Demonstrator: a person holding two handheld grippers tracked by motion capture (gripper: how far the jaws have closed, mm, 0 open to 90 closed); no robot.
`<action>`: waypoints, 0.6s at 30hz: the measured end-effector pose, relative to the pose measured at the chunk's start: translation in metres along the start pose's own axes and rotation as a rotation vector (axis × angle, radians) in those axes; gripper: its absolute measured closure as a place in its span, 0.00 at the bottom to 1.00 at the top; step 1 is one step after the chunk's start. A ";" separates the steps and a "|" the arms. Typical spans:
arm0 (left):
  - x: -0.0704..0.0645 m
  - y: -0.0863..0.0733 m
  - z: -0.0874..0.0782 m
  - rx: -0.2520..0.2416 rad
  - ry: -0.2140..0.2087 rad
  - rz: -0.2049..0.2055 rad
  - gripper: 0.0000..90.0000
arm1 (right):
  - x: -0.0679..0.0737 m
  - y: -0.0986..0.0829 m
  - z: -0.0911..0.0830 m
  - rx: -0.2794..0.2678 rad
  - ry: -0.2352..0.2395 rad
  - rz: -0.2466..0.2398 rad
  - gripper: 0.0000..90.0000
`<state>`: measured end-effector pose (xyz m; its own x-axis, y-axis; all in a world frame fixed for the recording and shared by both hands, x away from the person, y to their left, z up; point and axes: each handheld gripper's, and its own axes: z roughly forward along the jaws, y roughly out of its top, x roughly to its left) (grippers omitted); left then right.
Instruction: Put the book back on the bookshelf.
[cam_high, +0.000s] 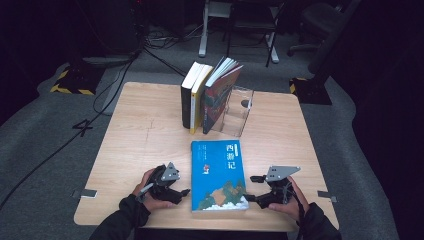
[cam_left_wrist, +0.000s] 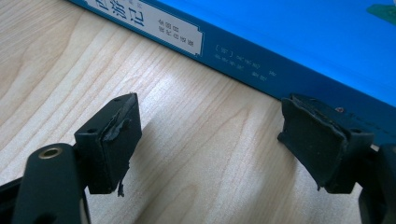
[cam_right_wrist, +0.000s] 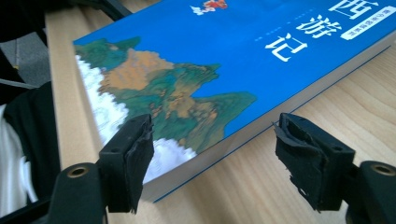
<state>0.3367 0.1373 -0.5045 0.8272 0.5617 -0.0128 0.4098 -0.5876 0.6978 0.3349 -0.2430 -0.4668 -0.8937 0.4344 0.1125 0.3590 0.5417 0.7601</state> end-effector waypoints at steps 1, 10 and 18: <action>0.001 0.000 0.000 0.000 0.000 0.000 0.22 | -0.003 0.004 0.005 0.008 0.006 0.002 0.30; 0.025 0.009 0.009 -0.001 0.043 -0.045 0.22 | -0.019 0.011 0.027 0.071 0.033 0.044 0.25; 0.034 0.018 0.017 -0.002 0.056 -0.056 0.22 | -0.032 0.017 0.043 0.111 0.092 0.089 0.09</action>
<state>0.3791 0.1358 -0.5043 0.7804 0.6251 -0.0120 0.4538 -0.5530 0.6987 0.3810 -0.2165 -0.4853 -0.8758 0.4198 0.2383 0.4613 0.5822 0.6695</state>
